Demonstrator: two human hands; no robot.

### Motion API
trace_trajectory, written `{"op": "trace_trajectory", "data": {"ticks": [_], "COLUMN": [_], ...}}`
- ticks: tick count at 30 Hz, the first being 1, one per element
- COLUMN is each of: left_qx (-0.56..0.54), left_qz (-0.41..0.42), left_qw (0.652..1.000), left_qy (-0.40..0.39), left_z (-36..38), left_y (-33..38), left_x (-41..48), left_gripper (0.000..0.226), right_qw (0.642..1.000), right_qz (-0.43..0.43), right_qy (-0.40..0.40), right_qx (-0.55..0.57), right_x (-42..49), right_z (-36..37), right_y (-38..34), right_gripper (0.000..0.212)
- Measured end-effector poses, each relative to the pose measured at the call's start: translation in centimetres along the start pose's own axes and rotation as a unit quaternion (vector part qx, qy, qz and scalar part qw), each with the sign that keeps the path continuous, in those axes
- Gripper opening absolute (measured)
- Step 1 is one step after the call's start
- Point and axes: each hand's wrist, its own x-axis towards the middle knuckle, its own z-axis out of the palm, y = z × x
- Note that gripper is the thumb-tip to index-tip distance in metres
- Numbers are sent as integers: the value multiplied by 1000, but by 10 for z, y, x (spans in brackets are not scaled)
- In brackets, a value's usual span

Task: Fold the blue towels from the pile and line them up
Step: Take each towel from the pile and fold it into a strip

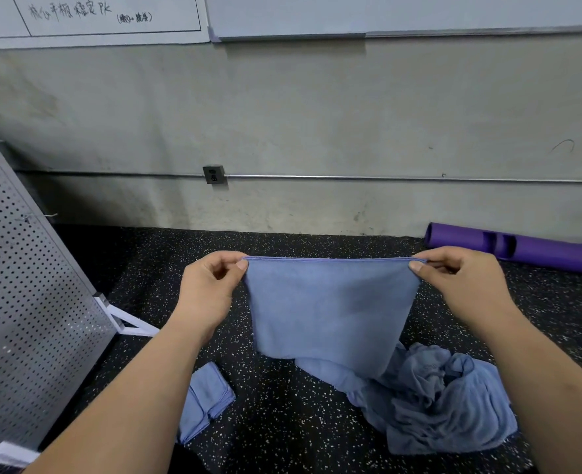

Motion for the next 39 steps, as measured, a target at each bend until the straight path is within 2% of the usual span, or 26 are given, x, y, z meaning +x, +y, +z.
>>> {"op": "trace_trajectory", "data": {"ticks": [7,11,13,16,20,23,27,28,30,31,34,37,39], "left_qx": [32,65,95,140,138,166,182,181,177,176,174,173,171], "left_qz": [19,66,77,58,59,54,50,53,52,49,46,42,39], "left_qw": [999,994,990,986,985,982,980,980,980,981,981,981,981], "left_qy": [7,54,68,63,83,71,69,70,69,69,70,74,78], "left_z": [0,2,2,1,0,-1,0,0,1,1,2,3,3], "left_y": [0,7,8,3,7,8,7,7,7,7,7,7,8], "left_x": [1,-2,-1,0,0,-2,-2,-2,-3,-3,-3,-3,-3], "left_gripper": [12,10,7,4,2,6,4,4,4,4,4,3,3], "right_qw": [999,997,999,998,996,999,994,995,1000,1000,997,1000,1000], "right_qz": [8,-20,-19,5,-7,9,-10,-12,-3,5,-6,-17,-15], "right_qy": [3,28,19,-47,29,-46,46,42,-20,-21,41,-9,2], "right_qx": [39,63,33,-51,83,-26,103,88,4,-2,70,-20,-26], "right_x": [1,1,1,-3,0,-2,0,1,-1,-2,0,0,0], "right_z": [1,2,1,3,3,6,6,7,8,9,5,8,9], "right_y": [2,-2,0,2,-3,6,0,1,6,7,2,4,5], "right_gripper": [11,10,9,8,10,8,9,8,6,6,7,9,7]}}
